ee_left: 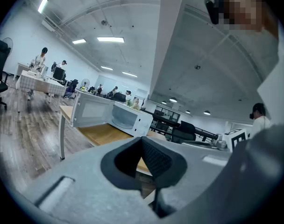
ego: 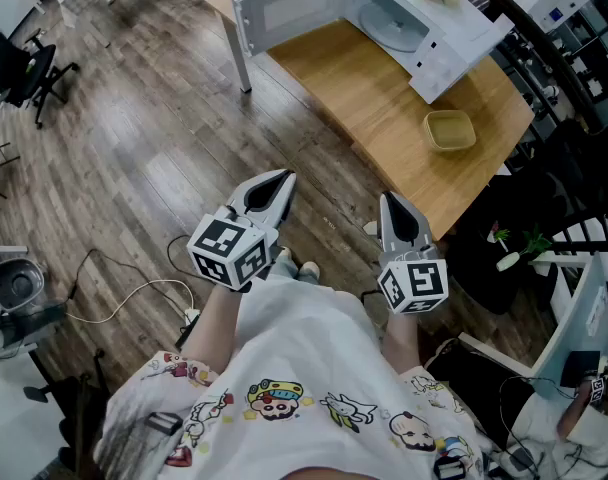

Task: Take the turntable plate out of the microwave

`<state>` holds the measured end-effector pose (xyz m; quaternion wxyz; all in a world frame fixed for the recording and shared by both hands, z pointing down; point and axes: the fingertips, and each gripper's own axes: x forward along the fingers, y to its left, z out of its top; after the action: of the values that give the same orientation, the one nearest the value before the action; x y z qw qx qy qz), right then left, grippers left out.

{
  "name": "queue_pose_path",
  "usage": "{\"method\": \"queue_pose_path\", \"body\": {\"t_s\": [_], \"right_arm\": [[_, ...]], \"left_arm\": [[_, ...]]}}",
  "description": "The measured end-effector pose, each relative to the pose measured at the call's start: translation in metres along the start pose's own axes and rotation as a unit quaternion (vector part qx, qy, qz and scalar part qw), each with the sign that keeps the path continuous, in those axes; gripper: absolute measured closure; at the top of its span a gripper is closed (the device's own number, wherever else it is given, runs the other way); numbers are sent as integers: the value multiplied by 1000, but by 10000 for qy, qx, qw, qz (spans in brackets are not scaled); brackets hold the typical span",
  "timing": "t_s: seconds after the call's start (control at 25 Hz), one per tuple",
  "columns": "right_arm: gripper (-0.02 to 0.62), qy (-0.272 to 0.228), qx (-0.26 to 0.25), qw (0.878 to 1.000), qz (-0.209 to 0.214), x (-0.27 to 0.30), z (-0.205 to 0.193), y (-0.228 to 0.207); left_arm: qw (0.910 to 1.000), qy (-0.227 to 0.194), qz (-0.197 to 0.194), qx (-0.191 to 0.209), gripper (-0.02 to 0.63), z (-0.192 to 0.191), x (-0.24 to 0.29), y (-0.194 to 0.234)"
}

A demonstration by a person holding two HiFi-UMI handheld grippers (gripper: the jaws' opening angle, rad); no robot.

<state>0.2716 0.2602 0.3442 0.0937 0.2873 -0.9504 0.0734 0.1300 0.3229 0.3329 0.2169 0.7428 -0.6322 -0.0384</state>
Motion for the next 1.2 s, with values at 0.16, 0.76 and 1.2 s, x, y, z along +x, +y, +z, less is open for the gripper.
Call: {"method": "queue_pose_path", "body": {"t_s": [0.16,0.76,1.2], "right_arm": [[589,-113,41,9999,96,-6,-2,-1],[522,-100,60,9981,604,-5,-6,16],[468,-4,226,9979,602,74,3,12]], "left_arm": [[9998,-85,184,6,607,-7,-7,-2],[9971,-302,678,-187,518,-20,-33,8],[9971,-292,606,-342,458,9,4,76]]}}
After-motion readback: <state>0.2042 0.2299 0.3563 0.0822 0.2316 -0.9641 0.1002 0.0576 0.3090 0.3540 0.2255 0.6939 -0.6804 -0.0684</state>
